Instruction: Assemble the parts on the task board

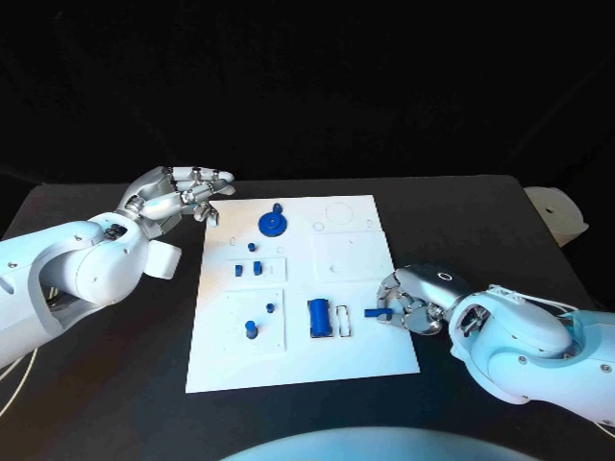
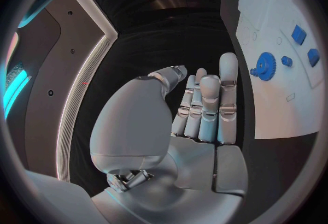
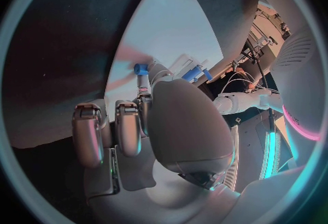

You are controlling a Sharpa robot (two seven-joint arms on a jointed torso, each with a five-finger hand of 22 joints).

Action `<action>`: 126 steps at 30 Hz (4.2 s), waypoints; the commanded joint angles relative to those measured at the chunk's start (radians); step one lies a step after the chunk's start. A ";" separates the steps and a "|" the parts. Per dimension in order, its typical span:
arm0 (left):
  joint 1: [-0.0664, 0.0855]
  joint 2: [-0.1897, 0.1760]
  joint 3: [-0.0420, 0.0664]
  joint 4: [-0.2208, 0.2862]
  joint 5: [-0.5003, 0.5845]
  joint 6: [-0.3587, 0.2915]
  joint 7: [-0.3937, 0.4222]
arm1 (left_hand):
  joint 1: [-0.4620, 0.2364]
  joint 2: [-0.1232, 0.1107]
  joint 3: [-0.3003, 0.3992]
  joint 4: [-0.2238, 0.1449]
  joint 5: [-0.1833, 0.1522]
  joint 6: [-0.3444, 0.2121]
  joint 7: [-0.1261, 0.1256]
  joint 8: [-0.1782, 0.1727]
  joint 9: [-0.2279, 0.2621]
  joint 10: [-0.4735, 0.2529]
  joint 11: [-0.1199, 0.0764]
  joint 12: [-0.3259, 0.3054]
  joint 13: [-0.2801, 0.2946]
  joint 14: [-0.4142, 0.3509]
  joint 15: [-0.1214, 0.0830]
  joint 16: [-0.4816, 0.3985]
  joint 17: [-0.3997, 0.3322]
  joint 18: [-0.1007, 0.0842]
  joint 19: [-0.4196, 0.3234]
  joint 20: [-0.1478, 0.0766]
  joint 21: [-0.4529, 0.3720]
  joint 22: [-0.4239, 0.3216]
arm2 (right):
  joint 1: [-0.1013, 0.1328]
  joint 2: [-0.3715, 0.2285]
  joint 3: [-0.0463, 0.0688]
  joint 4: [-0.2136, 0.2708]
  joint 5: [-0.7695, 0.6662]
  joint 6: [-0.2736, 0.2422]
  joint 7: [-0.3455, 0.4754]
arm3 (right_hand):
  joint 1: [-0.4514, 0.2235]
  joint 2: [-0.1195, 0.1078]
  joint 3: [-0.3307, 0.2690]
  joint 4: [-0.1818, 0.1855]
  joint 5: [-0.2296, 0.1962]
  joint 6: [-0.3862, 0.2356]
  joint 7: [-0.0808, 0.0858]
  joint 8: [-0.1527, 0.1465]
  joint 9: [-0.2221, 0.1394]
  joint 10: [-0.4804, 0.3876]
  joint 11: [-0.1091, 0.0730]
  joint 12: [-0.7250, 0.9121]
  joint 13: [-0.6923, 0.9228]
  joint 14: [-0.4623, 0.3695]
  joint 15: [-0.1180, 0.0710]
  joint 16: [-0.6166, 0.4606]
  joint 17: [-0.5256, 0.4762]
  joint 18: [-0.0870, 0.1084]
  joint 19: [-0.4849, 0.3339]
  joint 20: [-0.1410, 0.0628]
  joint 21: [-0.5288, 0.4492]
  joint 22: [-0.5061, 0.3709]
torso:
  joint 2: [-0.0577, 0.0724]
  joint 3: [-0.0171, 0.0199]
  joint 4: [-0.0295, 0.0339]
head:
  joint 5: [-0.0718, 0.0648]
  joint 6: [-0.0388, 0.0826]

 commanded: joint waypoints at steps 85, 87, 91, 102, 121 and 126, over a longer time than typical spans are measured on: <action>0.000 0.000 0.001 0.001 0.003 0.023 -0.005 | -0.007 -0.001 -0.002 0.005 -0.005 -0.008 0.002 0.006 -0.001 -0.010 0.003 0.008 0.002 0.002 -0.001 0.002 -0.004 0.015 0.005 0.002 -0.006 -0.001 | 0.009 0.066 0.001 0.039 0.278 -0.040 0.099 | -0.460 -0.104 0.073 -0.017 0.202 0.021 -0.008 0.066 0.064 0.028 -0.007 0.036 0.022 0.097 -0.010 0.008 0.222 -0.007 0.105 -0.004 0.005 0.263 | 0.000 0.0007 -0.0010 | 0.006 -0.009; 0.000 0.001 0.001 0.000 0.003 0.023 -0.005 | -0.007 -0.001 -0.002 0.005 -0.005 -0.008 0.002 0.006 -0.001 -0.010 0.003 0.008 0.002 0.002 -0.001 0.002 -0.004 0.015 0.005 0.002 -0.006 -0.001 | 0.009 0.055 0.001 0.043 0.290 -0.025 0.118 | -0.447 -0.110 0.068 -0.018 0.202 0.020 -0.008 0.067 0.064 0.028 -0.007 0.036 0.023 0.097 -0.010 0.009 0.223 -0.007 0.105 -0.004 0.005 0.263 | 0.000 -0.0002 -0.0008 | 0.003 -0.010; 0.000 0.003 0.001 -0.001 0.003 0.024 -0.007 | -0.007 -0.001 -0.002 0.005 -0.005 -0.009 0.002 0.006 -0.001 -0.010 0.003 0.008 0.002 0.003 -0.001 0.004 -0.001 0.015 0.005 0.002 -0.006 -0.001 | 0.009 0.035 0.001 0.045 0.318 0.002 0.150 | -0.419 -0.120 0.061 -0.021 0.200 0.019 -0.008 0.066 0.064 0.027 -0.007 0.034 0.022 0.098 -0.010 0.009 0.223 -0.007 0.105 -0.004 0.005 0.263 | 0.000 -0.0008 -0.0029 | 0.001 -0.011; 0.000 0.005 0.001 -0.004 0.003 0.027 -0.005 | -0.006 -0.001 -0.002 0.005 -0.005 -0.009 0.002 0.006 -0.001 -0.010 0.003 0.008 0.002 0.002 -0.001 0.003 -0.005 0.015 0.005 0.002 -0.006 -0.001 | 0.008 0.019 0.000 0.036 0.337 0.041 0.172 | -0.378 -0.124 0.056 -0.025 0.189 0.018 -0.007 0.065 0.064 0.025 -0.006 0.030 0.021 0.097 -0.010 0.008 0.221 -0.007 0.105 -0.004 0.005 0.263 | 0.000 -0.0001 -0.0004 | 0.000 -0.010; 0.000 0.003 0.000 -0.004 0.003 0.025 -0.006 | -0.006 -0.001 -0.002 0.005 -0.005 -0.009 0.002 0.006 -0.001 -0.010 0.003 0.008 0.002 0.002 -0.001 0.003 -0.005 0.015 0.005 0.002 -0.006 -0.001 | -0.001 0.049 0.000 0.016 0.330 0.046 0.163 | -0.369 -0.119 0.056 -0.025 0.188 0.018 -0.008 0.065 0.064 0.026 -0.007 0.032 0.022 0.097 -0.010 0.008 0.221 -0.007 0.105 -0.004 0.005 0.263 | 0.001 0.0002 -0.0014 | 0.004 -0.012; 0.000 0.003 0.000 -0.003 0.003 0.025 -0.006 | -0.006 -0.001 -0.002 0.005 -0.005 -0.009 0.002 0.006 -0.001 -0.010 0.003 0.008 0.002 0.002 -0.001 0.003 -0.005 0.015 0.005 0.002 -0.006 -0.001 | -0.001 0.050 0.000 0.015 0.323 0.042 0.158 | -0.367 -0.120 0.056 -0.025 0.188 0.019 -0.008 0.066 0.064 0.026 -0.007 0.032 0.022 0.097 -0.010 0.009 0.223 -0.007 0.105 -0.004 0.005 0.263 | 0.001 0.0000 -0.0006 | 0.004 -0.013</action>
